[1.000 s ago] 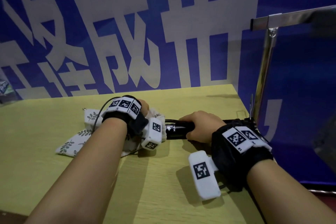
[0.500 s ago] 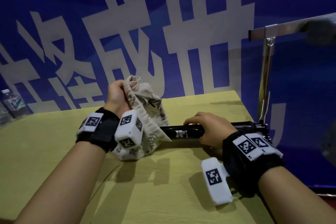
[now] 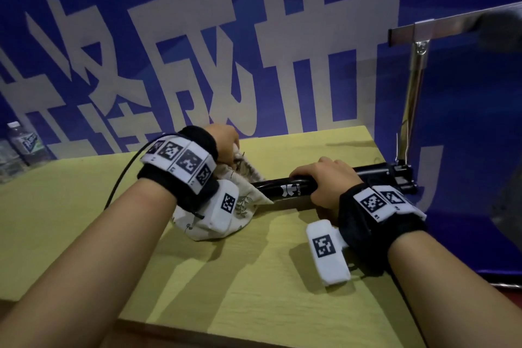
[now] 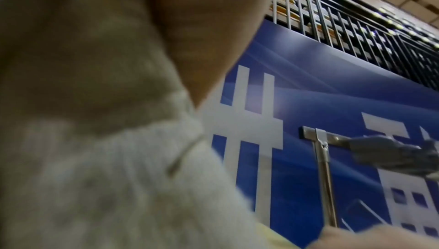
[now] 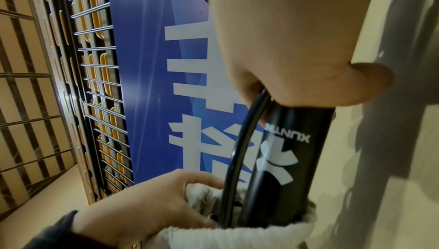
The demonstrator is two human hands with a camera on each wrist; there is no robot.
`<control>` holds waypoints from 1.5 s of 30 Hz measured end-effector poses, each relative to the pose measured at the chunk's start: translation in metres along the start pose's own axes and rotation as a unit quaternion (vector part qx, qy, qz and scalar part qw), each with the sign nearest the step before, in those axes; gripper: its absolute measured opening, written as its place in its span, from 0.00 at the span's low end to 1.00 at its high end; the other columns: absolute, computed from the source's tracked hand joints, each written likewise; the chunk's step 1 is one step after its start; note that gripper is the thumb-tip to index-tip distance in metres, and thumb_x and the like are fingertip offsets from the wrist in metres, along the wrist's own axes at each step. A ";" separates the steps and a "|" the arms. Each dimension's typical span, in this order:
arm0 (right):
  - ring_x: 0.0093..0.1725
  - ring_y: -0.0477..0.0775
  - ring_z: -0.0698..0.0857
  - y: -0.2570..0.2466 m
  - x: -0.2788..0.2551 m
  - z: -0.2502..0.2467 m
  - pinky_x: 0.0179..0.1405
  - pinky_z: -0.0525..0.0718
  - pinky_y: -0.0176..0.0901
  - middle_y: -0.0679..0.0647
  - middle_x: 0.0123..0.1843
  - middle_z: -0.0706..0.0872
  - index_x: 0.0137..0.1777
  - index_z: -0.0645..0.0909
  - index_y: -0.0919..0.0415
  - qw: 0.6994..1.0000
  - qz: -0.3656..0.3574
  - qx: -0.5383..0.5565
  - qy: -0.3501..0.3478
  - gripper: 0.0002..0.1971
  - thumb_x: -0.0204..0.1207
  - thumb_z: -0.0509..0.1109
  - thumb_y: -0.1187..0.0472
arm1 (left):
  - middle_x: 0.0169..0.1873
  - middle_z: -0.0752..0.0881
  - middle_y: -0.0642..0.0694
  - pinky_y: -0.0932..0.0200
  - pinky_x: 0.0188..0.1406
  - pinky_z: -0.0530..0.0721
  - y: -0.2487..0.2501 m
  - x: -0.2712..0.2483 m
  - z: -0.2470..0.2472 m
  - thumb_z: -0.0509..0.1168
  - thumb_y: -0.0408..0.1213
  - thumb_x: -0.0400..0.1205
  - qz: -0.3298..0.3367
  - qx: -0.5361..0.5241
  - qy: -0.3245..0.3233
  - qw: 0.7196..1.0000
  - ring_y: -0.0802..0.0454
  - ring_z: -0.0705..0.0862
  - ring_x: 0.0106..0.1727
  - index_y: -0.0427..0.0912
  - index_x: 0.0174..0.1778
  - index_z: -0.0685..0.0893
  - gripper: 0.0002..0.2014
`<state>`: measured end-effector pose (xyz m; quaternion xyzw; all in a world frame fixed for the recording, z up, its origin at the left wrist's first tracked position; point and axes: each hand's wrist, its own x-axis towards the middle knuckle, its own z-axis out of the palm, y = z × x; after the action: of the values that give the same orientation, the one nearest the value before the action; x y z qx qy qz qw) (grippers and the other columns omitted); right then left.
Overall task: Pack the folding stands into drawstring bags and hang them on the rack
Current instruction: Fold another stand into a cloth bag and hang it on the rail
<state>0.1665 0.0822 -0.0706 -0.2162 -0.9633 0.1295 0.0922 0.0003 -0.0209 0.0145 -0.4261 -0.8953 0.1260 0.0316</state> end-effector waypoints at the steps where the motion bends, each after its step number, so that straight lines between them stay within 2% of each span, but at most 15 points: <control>1: 0.64 0.56 0.71 -0.001 -0.001 -0.001 0.63 0.67 0.45 0.54 0.62 0.78 0.72 0.71 0.40 1.000 -0.004 -0.002 0.003 0.25 0.78 0.61 0.64 | 0.51 0.84 0.42 0.54 0.50 0.79 0.003 0.001 0.001 0.69 0.36 0.78 -0.003 0.044 -0.002 0.999 0.46 0.80 0.50 0.36 0.62 0.81 0.17; 3: 0.65 0.55 0.71 -0.001 -0.001 -0.002 0.64 0.66 0.44 0.53 0.62 0.78 0.72 0.71 0.39 1.000 -0.011 -0.008 0.014 0.26 0.78 0.60 0.65 | 0.43 0.83 0.38 0.53 0.51 0.80 0.007 0.000 -0.001 0.63 0.31 0.81 -0.019 0.075 0.000 0.997 0.43 0.81 0.48 0.31 0.58 0.81 0.12; 6: 0.64 0.54 0.70 0.000 0.002 0.001 0.63 0.66 0.44 0.49 0.62 0.81 0.72 0.72 0.38 0.999 -0.018 -0.016 0.037 0.26 0.78 0.60 0.65 | 0.54 0.83 0.36 0.55 0.46 0.78 0.008 -0.002 -0.008 0.58 0.29 0.83 -0.030 0.123 0.026 0.992 0.40 0.82 0.54 0.31 0.59 0.79 0.11; 10: 0.61 0.52 0.71 0.000 0.010 -0.001 0.59 0.67 0.45 0.43 0.62 0.83 0.71 0.71 0.35 0.994 -0.054 -0.065 0.066 0.27 0.77 0.62 0.65 | 0.41 0.78 0.43 0.52 0.42 0.74 -0.002 -0.003 -0.019 0.60 0.39 0.84 -0.049 0.155 0.095 0.982 0.45 0.77 0.41 0.39 0.51 0.80 0.08; 13: 0.59 0.52 0.73 -0.008 0.014 -0.021 0.57 0.68 0.46 0.43 0.58 0.83 0.71 0.70 0.34 0.973 -0.109 -0.163 0.119 0.28 0.78 0.63 0.64 | 0.46 0.80 0.42 0.51 0.47 0.71 -0.014 -0.001 -0.031 0.55 0.39 0.84 -0.050 0.045 0.139 0.988 0.42 0.78 0.46 0.39 0.52 0.80 0.10; 16: 0.46 0.57 0.79 -0.012 0.017 -0.046 0.45 0.73 0.48 0.48 0.43 0.87 0.61 0.82 0.40 0.913 -0.198 -0.257 0.246 0.25 0.67 0.72 0.67 | 0.43 0.80 0.36 0.53 0.42 0.72 -0.027 0.004 -0.043 0.54 0.30 0.83 -0.056 -0.133 0.157 0.977 0.40 0.78 0.45 0.32 0.44 0.77 0.08; 20: 0.41 0.59 0.80 -0.012 0.015 -0.074 0.43 0.77 0.49 0.50 0.36 0.85 0.50 0.86 0.46 0.843 -0.273 -0.347 0.309 0.17 0.69 0.60 0.64 | 0.29 0.70 0.46 0.57 0.40 0.70 -0.032 0.005 -0.053 0.50 0.29 0.86 -0.059 -0.319 0.208 0.923 0.37 0.77 0.40 0.39 0.31 0.72 0.16; 22: 0.40 0.59 0.79 -0.016 0.013 -0.087 0.42 0.77 0.48 0.49 0.34 0.84 0.46 0.86 0.46 0.820 -0.292 -0.389 0.303 0.13 0.69 0.67 0.65 | 0.30 0.69 0.45 0.60 0.33 0.74 -0.027 0.000 -0.058 0.48 0.28 0.87 -0.033 -0.371 0.210 0.904 0.37 0.78 0.40 0.37 0.36 0.74 0.16; 24: 0.40 0.58 0.79 -0.018 0.016 -0.098 0.42 0.77 0.47 0.47 0.33 0.83 0.45 0.87 0.44 0.797 -0.299 -0.438 0.290 0.12 0.66 0.74 0.64 | 0.29 0.67 0.45 0.65 0.22 0.69 -0.019 -0.002 -0.064 0.48 0.30 0.87 0.009 -0.435 0.212 0.875 0.49 0.70 0.28 0.37 0.38 0.72 0.14; 28: 0.41 0.54 0.79 -0.023 0.022 -0.119 0.46 0.66 0.45 0.42 0.31 0.82 0.36 0.85 0.42 0.750 -0.315 -0.512 0.277 0.10 0.64 0.74 0.62 | 0.40 0.78 0.38 0.54 0.43 0.78 0.005 -0.009 -0.078 0.52 0.34 0.86 0.087 -0.546 0.182 0.813 0.47 0.76 0.41 0.38 0.47 0.79 0.10; 33: 0.37 0.55 0.82 -0.027 0.023 -0.130 0.45 0.66 0.44 0.45 0.25 0.81 0.23 0.82 0.52 0.720 -0.356 -0.530 0.271 0.21 0.67 0.52 0.68 | 0.50 0.81 0.40 0.60 0.46 0.81 0.030 -0.021 -0.102 0.50 0.27 0.87 0.132 -0.636 0.153 0.744 0.48 0.80 0.51 0.36 0.63 0.78 0.14; 38: 0.41 0.56 0.85 -0.025 0.015 -0.139 0.47 0.82 0.46 0.46 0.27 0.85 0.25 0.86 0.54 0.694 -0.381 -0.566 0.229 0.11 0.62 0.64 0.66 | 0.34 0.77 0.44 0.58 0.34 0.77 0.044 -0.041 -0.119 0.63 0.44 0.75 0.170 -0.706 0.119 0.677 0.49 0.77 0.33 0.42 0.51 0.81 0.13; 41: 0.41 0.57 0.87 -0.020 0.017 -0.134 0.45 0.85 0.47 0.48 0.28 0.87 0.26 0.87 0.55 0.707 -0.397 -0.548 0.203 0.21 0.67 0.54 0.68 | 0.40 0.87 0.42 0.54 0.42 0.83 0.055 -0.050 -0.124 0.65 0.49 0.77 0.219 -0.638 0.118 0.728 0.47 0.86 0.37 0.40 0.54 0.83 0.17; 43: 0.41 0.56 0.87 -0.017 0.021 -0.130 0.47 0.85 0.46 0.47 0.30 0.88 0.28 0.87 0.54 0.695 -0.404 -0.554 0.215 0.27 0.69 0.47 0.70 | 0.40 0.87 0.46 0.63 0.37 0.83 0.062 -0.055 -0.125 0.63 0.47 0.81 0.244 -0.597 0.118 0.755 0.57 0.88 0.35 0.41 0.50 0.82 0.12; 45: 0.40 0.53 0.87 -0.019 0.016 -0.129 0.53 0.82 0.44 0.44 0.29 0.88 0.26 0.86 0.51 0.687 -0.400 -0.574 0.195 0.14 0.63 0.61 0.65 | 0.43 0.88 0.46 0.65 0.39 0.84 0.067 -0.054 -0.126 0.67 0.48 0.78 0.225 -0.570 0.143 0.777 0.57 0.88 0.41 0.41 0.53 0.81 0.15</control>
<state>0.1750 0.0995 0.0599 0.1587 -0.8046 -0.5434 0.1792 0.1059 0.0037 0.1221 -0.5689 -0.6672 -0.4660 -0.1187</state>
